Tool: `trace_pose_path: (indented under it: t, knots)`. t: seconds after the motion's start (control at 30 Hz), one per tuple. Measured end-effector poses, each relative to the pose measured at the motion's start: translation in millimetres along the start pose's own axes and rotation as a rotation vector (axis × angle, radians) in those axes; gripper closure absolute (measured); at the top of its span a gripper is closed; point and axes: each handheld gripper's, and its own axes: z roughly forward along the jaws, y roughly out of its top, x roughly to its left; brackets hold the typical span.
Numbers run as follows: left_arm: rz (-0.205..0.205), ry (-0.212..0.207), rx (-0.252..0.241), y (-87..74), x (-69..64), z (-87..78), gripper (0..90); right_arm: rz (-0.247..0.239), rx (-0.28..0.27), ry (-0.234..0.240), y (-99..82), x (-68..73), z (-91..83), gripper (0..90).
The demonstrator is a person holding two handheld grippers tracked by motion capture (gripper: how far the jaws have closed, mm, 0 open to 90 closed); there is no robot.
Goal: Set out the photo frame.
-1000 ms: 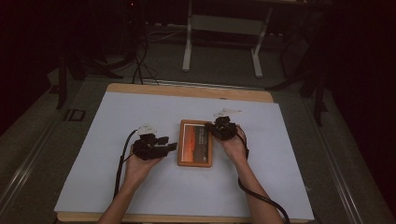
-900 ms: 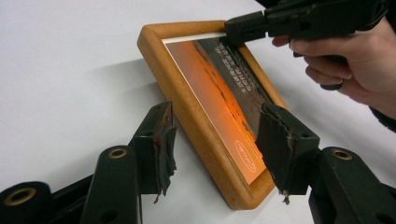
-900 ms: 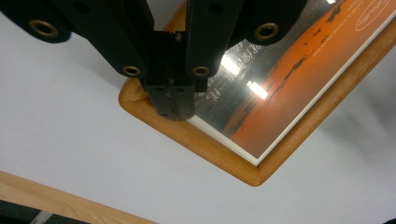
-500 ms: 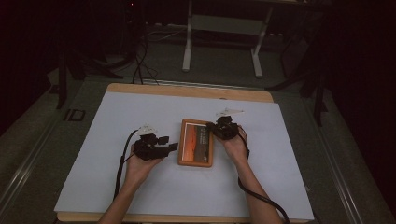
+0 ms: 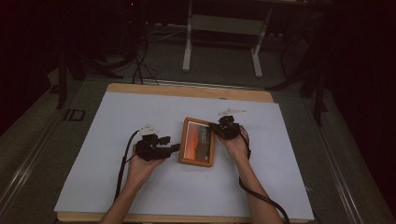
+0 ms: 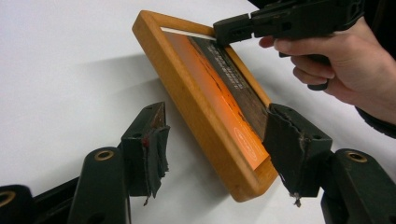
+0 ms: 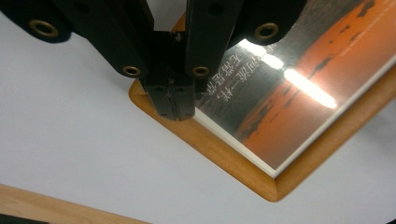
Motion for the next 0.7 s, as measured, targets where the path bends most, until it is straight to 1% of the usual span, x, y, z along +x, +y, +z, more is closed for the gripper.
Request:
trace_pose_path:
  t: [0.27, 0.4, 0.63, 0.7]
  knots:
    - [0.0, -0.006, 0.007, -0.5, -1.7, 2.6, 40.0, 0.025, 0.012, -0.016, -5.5, -7.8, 2.4, 90.0]
    - [-0.003, -0.016, 0.002, -0.2, -3.2, 3.7, 39.5, 0.028, 0.018, -0.022, -7.4, -9.1, 3.3, 90.0]
    - [0.0, -0.034, 0.01, -0.7, -8.4, 7.9, 38.6, 0.044, 0.037, -0.029, -12.9, -13.1, 5.9, 90.0]
    - [-0.001, -0.041, 0.012, -1.2, -9.8, 10.0, 38.0, 0.049, 0.033, -0.022, -14.1, -14.1, 5.6, 90.0]
